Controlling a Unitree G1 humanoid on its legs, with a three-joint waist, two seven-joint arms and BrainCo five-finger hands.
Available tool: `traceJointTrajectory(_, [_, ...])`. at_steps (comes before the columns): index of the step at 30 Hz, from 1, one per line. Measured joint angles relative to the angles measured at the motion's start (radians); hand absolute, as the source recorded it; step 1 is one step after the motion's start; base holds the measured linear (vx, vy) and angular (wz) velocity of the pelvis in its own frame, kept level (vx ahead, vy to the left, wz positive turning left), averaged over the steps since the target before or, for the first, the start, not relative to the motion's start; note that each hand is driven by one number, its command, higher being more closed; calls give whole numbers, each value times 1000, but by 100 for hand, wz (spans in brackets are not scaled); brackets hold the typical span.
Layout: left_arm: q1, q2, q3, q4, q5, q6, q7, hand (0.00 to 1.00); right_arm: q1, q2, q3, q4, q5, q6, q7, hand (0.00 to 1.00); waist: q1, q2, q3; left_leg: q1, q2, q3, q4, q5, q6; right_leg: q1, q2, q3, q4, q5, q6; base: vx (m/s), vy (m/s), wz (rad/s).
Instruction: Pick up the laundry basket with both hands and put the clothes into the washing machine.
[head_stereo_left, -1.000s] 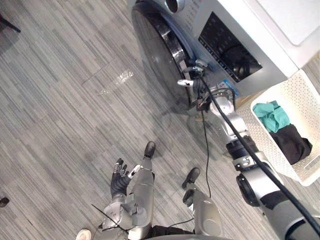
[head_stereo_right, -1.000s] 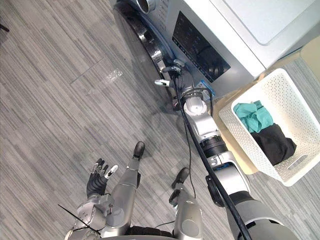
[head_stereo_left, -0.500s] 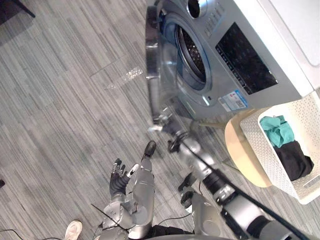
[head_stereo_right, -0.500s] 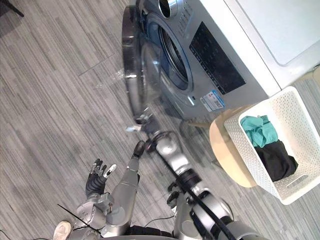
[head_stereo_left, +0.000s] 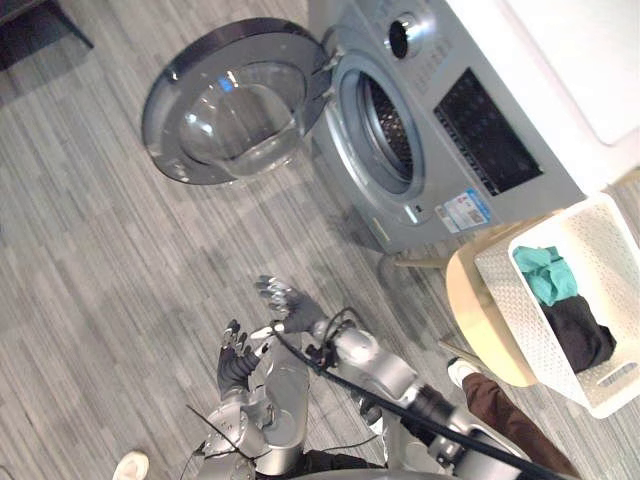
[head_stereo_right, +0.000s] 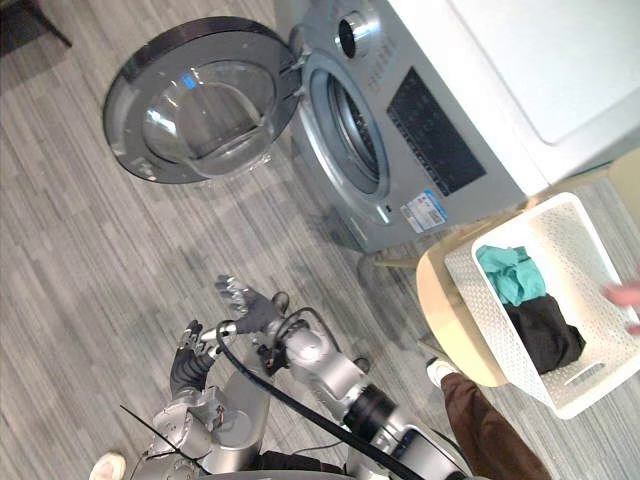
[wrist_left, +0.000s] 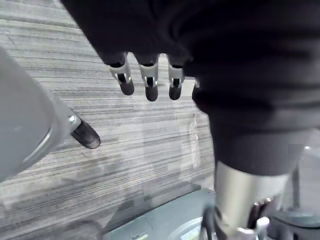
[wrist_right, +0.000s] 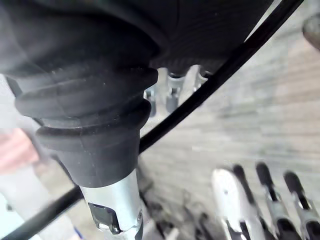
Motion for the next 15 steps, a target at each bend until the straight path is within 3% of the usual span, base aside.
traceJointTrajectory(3, [-2, 24, 11, 50, 0, 17, -4, 0, 193, -87, -188, -168, -17, -14, -7, 0, -43, -27, -43, 33, 11, 57, -1, -9, 11, -6, 0, 57, 0, 11, 1, -53, -6, -49])
traceJointTrajectory(6, [-2, 29, 19, 75, 2, 22, -11, 0, 365, -127, -352, -266, -20, -26, -20, 0, -78, -30, -90, 51, 18, 102, -7, -14, 15, -16, 3, 102, -8, 26, -1, -25, 1, -50])
traceJointTrajectory(9, [0, 32, 20, 98, 28, 38, -32, 0, 545, -120, -496, -342, -41, -34, -19, 0, -114, -29, -137, 101, 34, 176, -25, -25, 17, -14, 11, 174, -28, 44, 2, -9, -3, -63])
traceJointTrajectory(15, [6, 19, 20, 132, 40, 41, -63, 0, 734, -66, -583, -388, -56, -33, -12, 0, -182, -8, -208, 170, 59, 244, -82, -27, 15, 4, 37, 232, -75, 67, -1, 8, -19, -42])
